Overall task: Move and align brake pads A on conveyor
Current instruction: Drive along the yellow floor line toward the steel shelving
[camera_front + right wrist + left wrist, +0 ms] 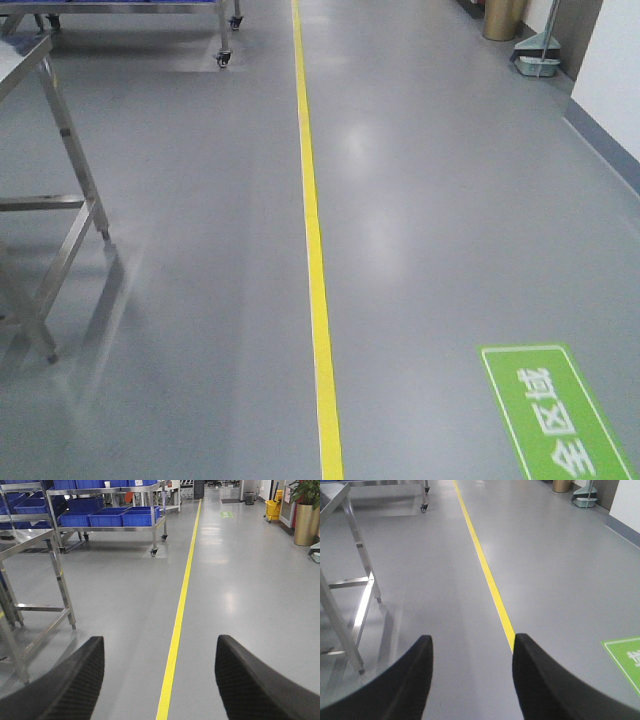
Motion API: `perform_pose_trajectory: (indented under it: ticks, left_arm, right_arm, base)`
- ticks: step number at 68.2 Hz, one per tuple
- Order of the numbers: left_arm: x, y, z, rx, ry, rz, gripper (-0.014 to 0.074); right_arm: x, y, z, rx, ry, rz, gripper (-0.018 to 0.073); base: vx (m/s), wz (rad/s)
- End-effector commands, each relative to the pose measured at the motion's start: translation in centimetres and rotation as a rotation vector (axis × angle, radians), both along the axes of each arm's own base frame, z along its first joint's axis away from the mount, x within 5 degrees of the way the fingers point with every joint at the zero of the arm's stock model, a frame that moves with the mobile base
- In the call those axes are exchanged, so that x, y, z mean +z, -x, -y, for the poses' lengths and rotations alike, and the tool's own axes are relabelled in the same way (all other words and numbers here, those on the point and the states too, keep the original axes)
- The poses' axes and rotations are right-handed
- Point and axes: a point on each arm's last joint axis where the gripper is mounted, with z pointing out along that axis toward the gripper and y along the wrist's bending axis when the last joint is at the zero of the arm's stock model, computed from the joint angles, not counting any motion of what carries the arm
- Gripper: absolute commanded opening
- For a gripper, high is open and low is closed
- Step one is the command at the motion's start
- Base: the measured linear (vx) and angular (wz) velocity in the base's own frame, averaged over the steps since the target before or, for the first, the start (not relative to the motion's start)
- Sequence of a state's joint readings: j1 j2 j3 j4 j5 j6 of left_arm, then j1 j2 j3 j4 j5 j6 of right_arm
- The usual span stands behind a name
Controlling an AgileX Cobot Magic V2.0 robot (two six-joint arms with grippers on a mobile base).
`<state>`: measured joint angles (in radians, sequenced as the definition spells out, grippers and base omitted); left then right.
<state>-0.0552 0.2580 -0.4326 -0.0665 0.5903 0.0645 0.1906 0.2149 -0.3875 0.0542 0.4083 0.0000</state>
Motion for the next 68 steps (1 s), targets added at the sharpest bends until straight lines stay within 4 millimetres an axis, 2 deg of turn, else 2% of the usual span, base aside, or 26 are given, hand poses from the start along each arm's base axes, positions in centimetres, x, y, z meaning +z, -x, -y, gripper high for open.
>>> perform_pose_trajectory:
  ticks: [1, 68]
  left_arm:
    - [1.22, -0.29, 0.03, 0.000, 0.014, 0.079, 0.0363]
    - [1.22, -0.29, 0.03, 0.000, 0.014, 0.079, 0.0363]
  right_arm:
    - [1.49, -0.07, 0.06, -0.009, -0.014, 0.091, 0.0452]
    - [1.49, -0.07, 0.06, -0.009, -0.014, 0.091, 0.0452]
  base:
    - [0.70, -0.02]
    - [0.67, 0.02]
